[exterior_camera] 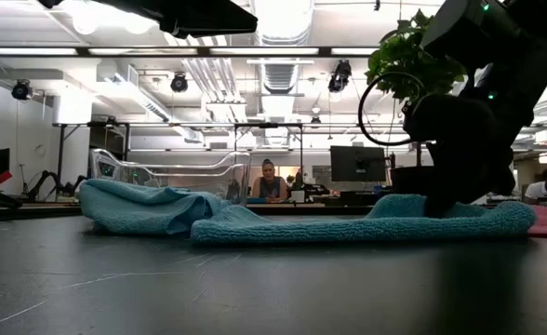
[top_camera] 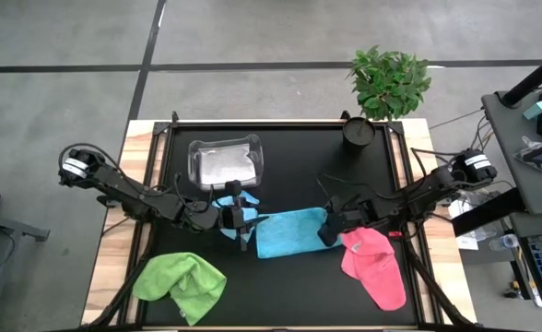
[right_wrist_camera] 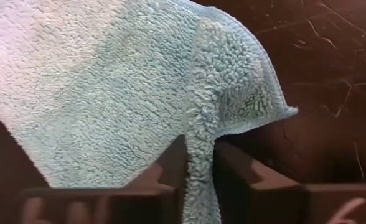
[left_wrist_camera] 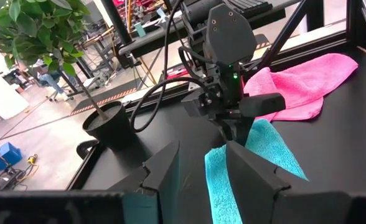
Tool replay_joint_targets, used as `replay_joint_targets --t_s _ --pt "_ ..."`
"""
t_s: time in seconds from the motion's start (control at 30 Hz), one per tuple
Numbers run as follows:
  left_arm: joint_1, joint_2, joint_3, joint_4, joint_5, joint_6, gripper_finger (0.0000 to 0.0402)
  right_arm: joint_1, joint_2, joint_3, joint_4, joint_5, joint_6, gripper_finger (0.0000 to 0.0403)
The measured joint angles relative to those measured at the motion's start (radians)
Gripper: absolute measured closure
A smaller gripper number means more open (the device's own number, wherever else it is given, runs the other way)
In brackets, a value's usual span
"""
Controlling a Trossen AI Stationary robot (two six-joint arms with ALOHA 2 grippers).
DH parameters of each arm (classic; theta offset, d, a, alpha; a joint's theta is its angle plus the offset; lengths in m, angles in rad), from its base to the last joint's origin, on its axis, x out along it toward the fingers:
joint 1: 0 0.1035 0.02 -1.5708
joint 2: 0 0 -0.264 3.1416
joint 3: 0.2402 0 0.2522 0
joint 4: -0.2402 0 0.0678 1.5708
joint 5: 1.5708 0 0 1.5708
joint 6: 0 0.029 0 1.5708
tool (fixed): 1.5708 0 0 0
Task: Fold microfiber towels
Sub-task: Fold the right blue microfiber cloth
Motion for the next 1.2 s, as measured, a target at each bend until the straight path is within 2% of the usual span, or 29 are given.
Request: replay_joint_targets --t_s 0.13,0.4,0.57,0.73,0.97,1.2 --pt "0.000 0.000 0.000 0.000 0.000 0.000 0.0285 0.000 -0.046 0.001 -0.067 -0.001 -0.004 0.0387" --pt "0.000 0.000 0.000 0.000 0.000 0.000 0.0285 0.000 -0.153 0.097 -0.479 0.055 0.036 0.0389" --pt "0.000 0.007 -0.021 0.000 0.014 -0.002 0.0285 0.000 -0.149 0.186 -0.568 0.088 0.049 0.0389" --pt "0.001 0.043 -0.039 -0.015 0.039 -0.043 0.0285 0.000 -0.089 0.265 -0.564 0.088 0.059 0.0389" --pt "-0.015 0.183 -0.038 -0.013 0.116 -0.237 0.0285 -0.009 0.070 0.398 -0.562 0.085 0.008 0.0390" --pt "-0.024 0.308 -0.006 -0.016 0.119 -0.255 0.0285 -0.038 0.253 0.560 -0.558 0.077 -0.065 0.0390"
